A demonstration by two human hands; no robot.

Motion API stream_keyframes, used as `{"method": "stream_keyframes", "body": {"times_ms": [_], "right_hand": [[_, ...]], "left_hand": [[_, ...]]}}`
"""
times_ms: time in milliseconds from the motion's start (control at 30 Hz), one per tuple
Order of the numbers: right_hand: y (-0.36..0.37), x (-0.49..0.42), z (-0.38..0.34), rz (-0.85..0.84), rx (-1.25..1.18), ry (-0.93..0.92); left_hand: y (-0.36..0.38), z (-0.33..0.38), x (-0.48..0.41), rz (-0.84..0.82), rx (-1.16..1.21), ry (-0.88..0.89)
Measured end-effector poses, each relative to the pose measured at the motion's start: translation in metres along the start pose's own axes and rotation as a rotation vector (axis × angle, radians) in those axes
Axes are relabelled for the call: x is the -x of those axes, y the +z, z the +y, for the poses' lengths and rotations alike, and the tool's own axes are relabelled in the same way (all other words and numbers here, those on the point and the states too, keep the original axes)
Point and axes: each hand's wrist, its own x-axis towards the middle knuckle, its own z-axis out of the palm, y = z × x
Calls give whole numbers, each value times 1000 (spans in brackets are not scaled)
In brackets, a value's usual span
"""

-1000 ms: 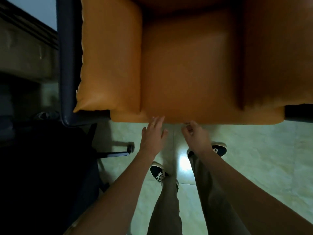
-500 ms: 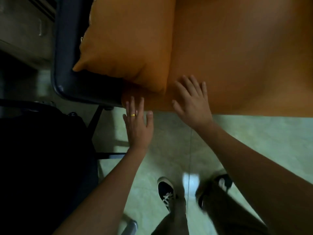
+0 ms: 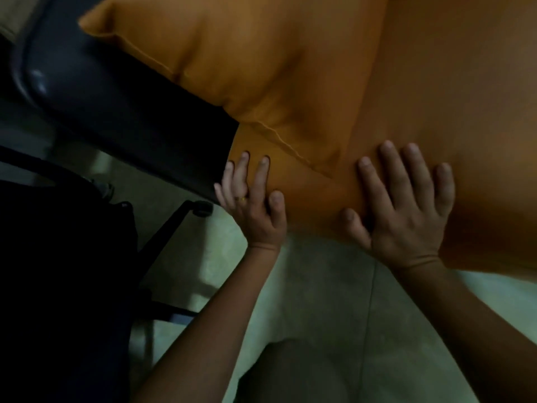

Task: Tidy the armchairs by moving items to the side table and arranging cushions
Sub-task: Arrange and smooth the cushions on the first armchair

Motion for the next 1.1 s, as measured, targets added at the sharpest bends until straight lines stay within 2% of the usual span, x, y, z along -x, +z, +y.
{"method": "stream_keyframes", "body": {"times_ms": [200,467,600,733,933,1033,1100], "right_hand": [[0,-1,-1,82,5,-5],[-14,-5,-6,-51,41,46],[-24,-8,-11,-124,22,98],[-19,-9,-13,-109,49,100],[13,-7,-8,170,119,50],[10,-10,-9,148,82,62],[3,-9,-11,119,83,84]], "left_hand": [[0,2,-2,30,63,-25],[-36,4,-7,-256,5,-15],[-42,4,-5,-328,-37,4],[-31,3,-2,-254,-37,17],[6,24,-5,-5,-15,-107],[4,22,-9,-4,-6,-118],[-9,22,-7,-76,-2,-98]]}}
